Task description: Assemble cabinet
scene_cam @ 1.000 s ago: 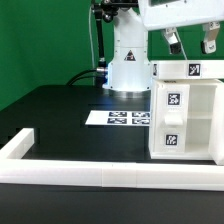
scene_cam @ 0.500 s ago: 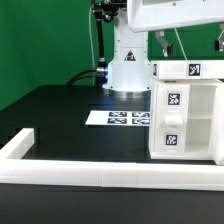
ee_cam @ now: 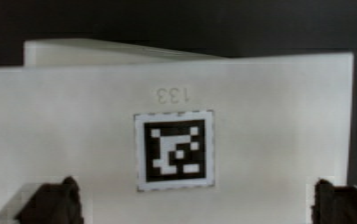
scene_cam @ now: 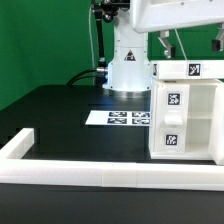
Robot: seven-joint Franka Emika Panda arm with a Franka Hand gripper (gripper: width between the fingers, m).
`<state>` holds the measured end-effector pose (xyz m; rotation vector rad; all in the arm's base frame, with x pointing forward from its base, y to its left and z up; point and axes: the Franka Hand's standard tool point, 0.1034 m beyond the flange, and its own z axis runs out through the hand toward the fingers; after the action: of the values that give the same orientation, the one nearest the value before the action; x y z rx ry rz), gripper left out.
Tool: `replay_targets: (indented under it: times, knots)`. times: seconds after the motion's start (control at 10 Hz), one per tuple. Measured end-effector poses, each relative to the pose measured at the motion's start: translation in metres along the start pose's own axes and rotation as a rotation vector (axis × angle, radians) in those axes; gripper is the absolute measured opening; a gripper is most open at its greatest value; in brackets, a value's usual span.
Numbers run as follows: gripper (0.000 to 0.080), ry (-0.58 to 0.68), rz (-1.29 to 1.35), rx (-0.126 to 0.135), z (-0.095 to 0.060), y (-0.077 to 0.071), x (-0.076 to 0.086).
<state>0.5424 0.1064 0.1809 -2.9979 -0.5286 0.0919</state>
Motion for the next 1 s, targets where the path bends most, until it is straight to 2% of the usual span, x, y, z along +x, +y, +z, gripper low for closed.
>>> replay_targets:
  times: [0.1, 0.2, 0.6, 0.7, 0.8, 0.9, 1.0]
  knots:
    - [0.0649, -0.009, -0.2, -0.029, -0.0005, -0.0032, 0.0016]
    - [0.0649, -0.017, -0.336, -0.046, -0.0004, -0.0063, 0.0027]
    - [0.0649, -0.024, -0.535, -0.045, 0.0003, -0.0013, 0.0015]
    - [0.0649, -0.022, -0.638, -0.058, 0.0002, -0.0003, 0.0027]
    - [0.0649, -0.013, -0.808, -0.1, 0.0004, -0.0001, 0.0058]
    - [0.0649, -0.014, -0.97, -0.122, 0.002, -0.0002, 0.0053]
    - [0.0649, -0.033, -1.09, -0.131, 0.0054, 0.0002, 0.0035]
